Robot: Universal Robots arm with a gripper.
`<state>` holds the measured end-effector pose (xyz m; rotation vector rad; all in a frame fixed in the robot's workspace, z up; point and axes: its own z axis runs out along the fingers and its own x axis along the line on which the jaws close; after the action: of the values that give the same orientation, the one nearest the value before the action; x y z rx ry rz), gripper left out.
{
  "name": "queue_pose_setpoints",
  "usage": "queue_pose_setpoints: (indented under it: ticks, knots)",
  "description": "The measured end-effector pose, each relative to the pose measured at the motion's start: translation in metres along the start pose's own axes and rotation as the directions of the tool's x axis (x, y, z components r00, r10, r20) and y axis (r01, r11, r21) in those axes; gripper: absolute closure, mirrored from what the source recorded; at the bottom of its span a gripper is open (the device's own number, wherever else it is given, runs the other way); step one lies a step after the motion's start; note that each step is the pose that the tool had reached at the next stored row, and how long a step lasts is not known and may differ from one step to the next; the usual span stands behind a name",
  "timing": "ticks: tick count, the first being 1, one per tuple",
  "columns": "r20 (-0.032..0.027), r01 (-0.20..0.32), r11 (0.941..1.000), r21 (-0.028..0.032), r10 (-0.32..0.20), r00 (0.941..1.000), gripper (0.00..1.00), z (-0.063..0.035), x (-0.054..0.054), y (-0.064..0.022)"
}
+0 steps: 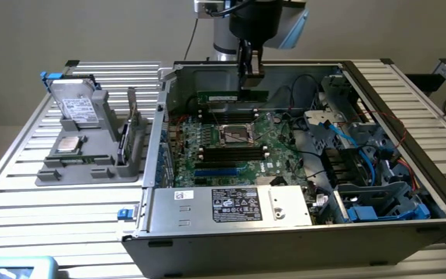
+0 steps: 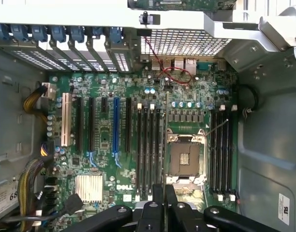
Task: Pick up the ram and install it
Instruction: 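Insert the ram into the slot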
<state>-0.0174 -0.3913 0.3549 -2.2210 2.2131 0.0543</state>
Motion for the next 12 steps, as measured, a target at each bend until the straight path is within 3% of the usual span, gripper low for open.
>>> queue_pose_setpoints:
  ticks: [4, 9, 12]
  knots:
    - [-0.0058, 0.000, 1.0000, 0.0001, 0.000, 1.0000, 0.87, 0.0053, -0.008, -0.0001]
    - [-0.0198, 0.000, 1.0000, 0.0003, 0.000, 0.9998, 0.87, 0.0105, -0.009, -0.0003]
    - [-0.0314, 0.001, 1.0000, 0.0002, -0.001, 0.9995, 0.87, 0.0133, -0.009, -0.0003]
